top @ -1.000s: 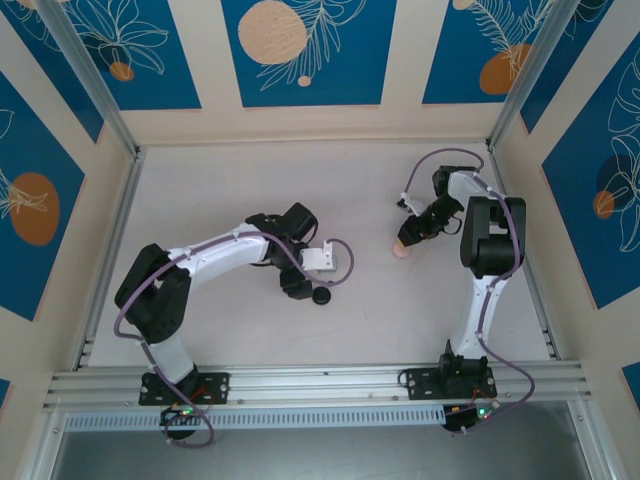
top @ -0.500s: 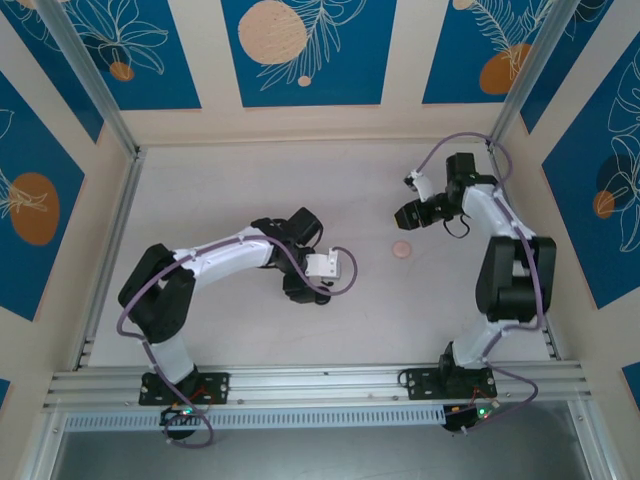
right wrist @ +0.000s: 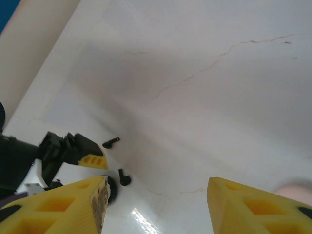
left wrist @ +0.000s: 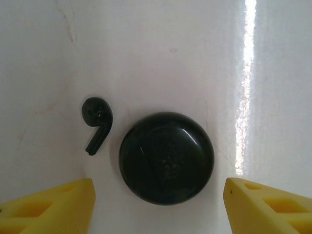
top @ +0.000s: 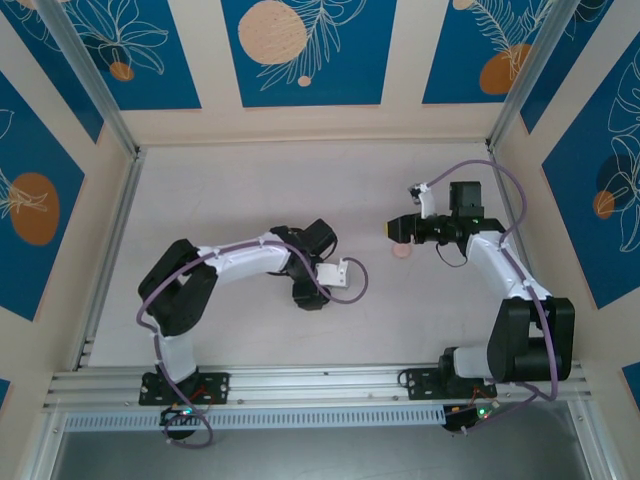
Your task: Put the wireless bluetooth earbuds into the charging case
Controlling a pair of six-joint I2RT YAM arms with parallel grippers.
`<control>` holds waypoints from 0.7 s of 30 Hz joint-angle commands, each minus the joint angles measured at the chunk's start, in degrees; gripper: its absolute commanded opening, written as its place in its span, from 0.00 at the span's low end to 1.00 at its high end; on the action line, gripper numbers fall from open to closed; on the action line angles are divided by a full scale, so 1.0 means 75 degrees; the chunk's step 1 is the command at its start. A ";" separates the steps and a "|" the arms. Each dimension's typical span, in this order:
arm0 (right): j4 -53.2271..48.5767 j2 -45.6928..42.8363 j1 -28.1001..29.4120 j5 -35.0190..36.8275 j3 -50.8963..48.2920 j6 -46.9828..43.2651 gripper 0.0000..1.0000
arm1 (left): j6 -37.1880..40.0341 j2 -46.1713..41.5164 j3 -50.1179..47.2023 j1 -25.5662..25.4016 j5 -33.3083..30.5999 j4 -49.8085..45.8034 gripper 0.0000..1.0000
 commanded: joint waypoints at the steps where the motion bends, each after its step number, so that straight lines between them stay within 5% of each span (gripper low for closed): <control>1: 0.0208 -0.0373 0.0004 0.0066 -0.0102 0.0922 0.57 | -0.0823 0.0271 0.0375 -0.0165 -0.0437 -0.0404 0.68; 11: 0.0215 -0.1518 -0.0054 0.0183 -0.0434 0.1382 0.59 | -0.3060 0.0262 0.0509 -0.0467 -0.0403 -0.0556 0.67; 21: -0.0013 -0.2084 -0.0063 0.0181 -0.0617 0.1439 0.60 | -0.3813 0.0676 0.0741 -0.0620 -0.0835 -0.0781 0.66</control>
